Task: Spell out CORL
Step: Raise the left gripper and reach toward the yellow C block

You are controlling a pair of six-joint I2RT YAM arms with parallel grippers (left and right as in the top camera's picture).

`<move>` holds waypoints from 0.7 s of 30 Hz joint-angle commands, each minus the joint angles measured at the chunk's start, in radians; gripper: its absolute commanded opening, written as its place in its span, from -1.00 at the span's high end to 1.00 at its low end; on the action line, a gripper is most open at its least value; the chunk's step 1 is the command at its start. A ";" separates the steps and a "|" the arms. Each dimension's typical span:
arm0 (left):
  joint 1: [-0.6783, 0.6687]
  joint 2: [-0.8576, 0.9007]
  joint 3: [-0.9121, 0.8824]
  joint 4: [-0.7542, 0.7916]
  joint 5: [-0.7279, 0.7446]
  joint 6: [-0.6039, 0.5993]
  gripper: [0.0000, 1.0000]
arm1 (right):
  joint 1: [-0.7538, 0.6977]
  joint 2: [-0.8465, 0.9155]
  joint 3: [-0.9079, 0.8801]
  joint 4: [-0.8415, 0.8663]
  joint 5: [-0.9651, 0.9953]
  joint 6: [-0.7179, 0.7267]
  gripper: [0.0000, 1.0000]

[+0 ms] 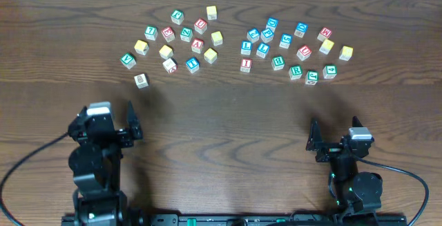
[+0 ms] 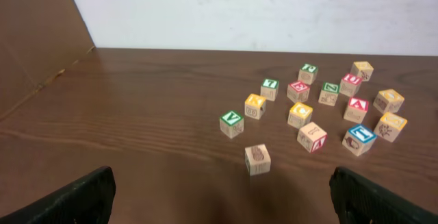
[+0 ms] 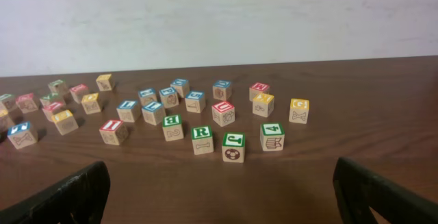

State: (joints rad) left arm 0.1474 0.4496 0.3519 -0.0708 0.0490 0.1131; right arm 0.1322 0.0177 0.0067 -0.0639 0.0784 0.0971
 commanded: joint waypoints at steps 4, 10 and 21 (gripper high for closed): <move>-0.002 0.118 0.132 -0.029 -0.005 0.016 -0.97 | -0.005 0.000 -0.001 -0.004 -0.002 -0.009 -0.98; -0.002 0.225 0.265 -0.128 -0.004 0.013 -0.97 | -0.005 0.000 -0.001 -0.004 -0.002 -0.009 -0.98; -0.002 0.468 0.608 -0.385 0.073 -0.009 -0.96 | -0.005 0.000 -0.001 -0.004 -0.002 -0.009 -0.99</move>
State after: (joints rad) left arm 0.1474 0.8650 0.8642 -0.4217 0.0807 0.1089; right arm 0.1322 0.0177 0.0067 -0.0639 0.0784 0.0971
